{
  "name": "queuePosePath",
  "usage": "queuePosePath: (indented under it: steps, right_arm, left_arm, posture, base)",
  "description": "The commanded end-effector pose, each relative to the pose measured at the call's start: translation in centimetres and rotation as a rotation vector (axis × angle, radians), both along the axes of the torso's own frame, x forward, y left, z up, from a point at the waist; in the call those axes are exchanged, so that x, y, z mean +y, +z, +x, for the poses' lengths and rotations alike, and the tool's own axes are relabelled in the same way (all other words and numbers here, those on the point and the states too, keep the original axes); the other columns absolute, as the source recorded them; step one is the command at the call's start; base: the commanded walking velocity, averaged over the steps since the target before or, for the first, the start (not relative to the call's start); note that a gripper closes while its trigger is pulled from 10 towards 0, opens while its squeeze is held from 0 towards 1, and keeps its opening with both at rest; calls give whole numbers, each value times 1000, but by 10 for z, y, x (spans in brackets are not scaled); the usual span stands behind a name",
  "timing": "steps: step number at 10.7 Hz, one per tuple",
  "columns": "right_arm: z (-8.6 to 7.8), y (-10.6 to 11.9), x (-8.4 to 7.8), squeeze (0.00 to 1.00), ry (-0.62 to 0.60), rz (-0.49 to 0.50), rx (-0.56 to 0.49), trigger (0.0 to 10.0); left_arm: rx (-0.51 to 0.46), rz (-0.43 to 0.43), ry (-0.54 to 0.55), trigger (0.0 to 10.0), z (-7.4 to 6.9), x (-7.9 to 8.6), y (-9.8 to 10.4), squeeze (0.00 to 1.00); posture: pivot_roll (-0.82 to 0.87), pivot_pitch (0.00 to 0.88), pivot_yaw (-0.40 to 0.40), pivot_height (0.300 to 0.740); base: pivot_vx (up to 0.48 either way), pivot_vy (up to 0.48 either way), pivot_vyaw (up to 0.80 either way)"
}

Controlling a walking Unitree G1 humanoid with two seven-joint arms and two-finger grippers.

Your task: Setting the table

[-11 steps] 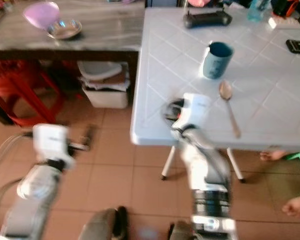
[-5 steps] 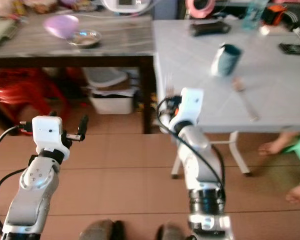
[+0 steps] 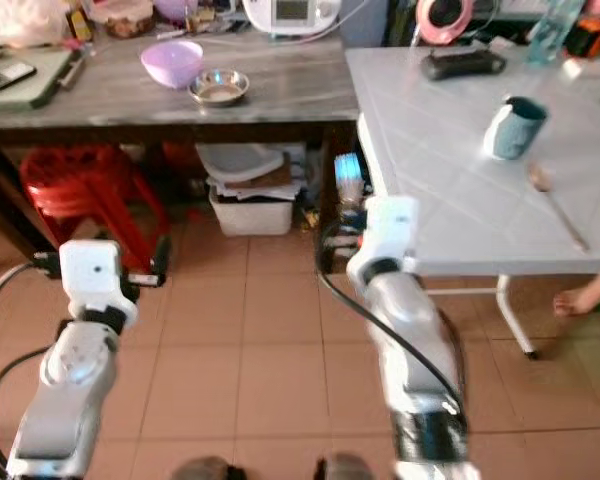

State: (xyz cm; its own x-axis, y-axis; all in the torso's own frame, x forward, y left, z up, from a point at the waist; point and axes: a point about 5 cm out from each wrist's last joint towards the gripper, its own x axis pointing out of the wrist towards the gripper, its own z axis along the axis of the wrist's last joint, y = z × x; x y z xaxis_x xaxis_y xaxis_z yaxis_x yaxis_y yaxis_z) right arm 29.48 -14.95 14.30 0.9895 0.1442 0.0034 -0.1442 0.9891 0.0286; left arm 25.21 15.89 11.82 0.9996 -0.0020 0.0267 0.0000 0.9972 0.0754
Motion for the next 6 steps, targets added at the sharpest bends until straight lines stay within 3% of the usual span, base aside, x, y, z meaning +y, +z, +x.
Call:
queuePosePath:
  steps: [1, 2, 5, 6]
  right_arm:
    - [-3, 3, -6, 0, -7, -18, -21, 0]
    - [-7, 2, -8, 0, -13, -21, -23, 0]
    - [-43, -13, -15, 0, -50, -36, -11, 0]
    - [-45, -15, -12, 0, -25, -71, -19, 0]
  left_arm:
    - [-8, 11, 1, 10000, -1, -2, 3, 0]
    - [0, 13, 6, 10000, -2, -1, 1, 0]
    - [9, 4, 10, 10000, -8, 1, 1, 0]
    - [5, -3, -11, 10000, -7, -4, 2, 0]
  posture:
    - [17, 71, 47, 740]
    - [16, 71, 48, 740]
    - [10, 72, 55, 740]
    - [6, 72, 58, 740]
  base:
    - [480, 0, 0]
    - [480, 0, 0]
    - [480, 0, 0]
    - [480, 0, 0]
